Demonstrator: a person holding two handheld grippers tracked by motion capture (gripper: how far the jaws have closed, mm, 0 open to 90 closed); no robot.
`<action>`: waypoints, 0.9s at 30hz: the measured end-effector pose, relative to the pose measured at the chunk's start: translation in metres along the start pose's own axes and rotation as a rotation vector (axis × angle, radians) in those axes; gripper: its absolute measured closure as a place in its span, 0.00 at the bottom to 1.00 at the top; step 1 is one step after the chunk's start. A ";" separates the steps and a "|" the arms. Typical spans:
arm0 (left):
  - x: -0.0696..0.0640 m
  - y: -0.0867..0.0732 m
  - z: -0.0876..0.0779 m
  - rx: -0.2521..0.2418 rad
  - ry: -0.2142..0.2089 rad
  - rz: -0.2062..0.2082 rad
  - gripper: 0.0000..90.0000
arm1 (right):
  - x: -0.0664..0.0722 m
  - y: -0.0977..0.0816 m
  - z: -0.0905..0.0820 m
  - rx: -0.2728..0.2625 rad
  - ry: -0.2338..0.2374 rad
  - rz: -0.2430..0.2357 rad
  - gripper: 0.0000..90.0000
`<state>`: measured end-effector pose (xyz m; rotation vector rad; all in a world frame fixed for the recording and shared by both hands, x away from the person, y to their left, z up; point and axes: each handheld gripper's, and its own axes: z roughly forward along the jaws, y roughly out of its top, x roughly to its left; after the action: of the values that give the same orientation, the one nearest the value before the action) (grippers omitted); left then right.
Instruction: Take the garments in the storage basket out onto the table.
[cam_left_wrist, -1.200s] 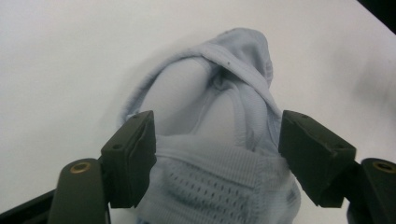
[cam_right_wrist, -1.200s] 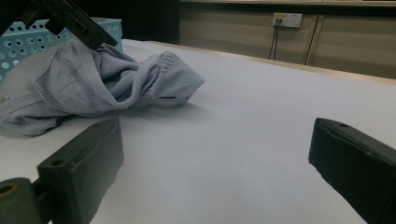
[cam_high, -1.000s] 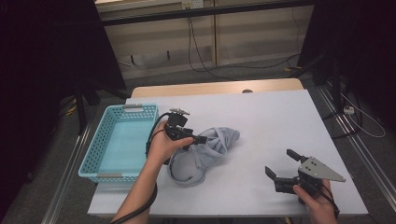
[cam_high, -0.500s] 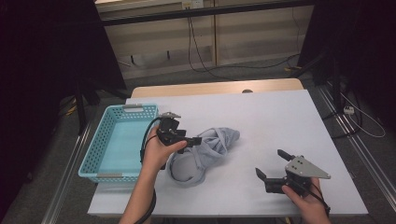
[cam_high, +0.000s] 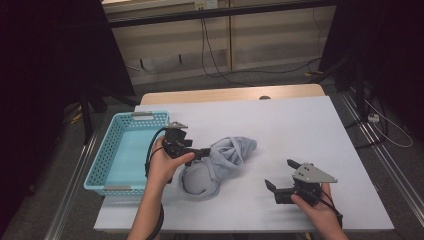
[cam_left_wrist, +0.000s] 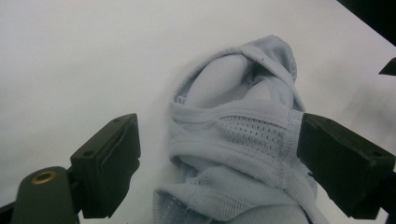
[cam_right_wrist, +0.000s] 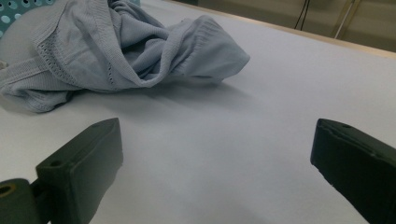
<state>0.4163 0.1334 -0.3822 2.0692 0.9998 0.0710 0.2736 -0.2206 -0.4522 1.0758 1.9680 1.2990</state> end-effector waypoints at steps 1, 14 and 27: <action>0.000 0.000 0.001 -0.002 -0.005 0.004 0.15 | 0.000 0.001 0.002 0.009 0.007 0.001 0.02; -0.001 0.001 0.001 -0.016 0.001 0.013 0.12 | 0.014 0.019 0.042 0.014 0.098 -0.017 0.08; -0.003 0.001 0.004 -0.010 -0.007 0.028 0.12 | 0.020 0.025 0.058 0.046 0.168 -0.021 0.33</action>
<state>0.4164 0.1291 -0.3831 2.0731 0.9641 0.0838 0.3159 -0.1698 -0.4522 0.9931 2.1359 1.3785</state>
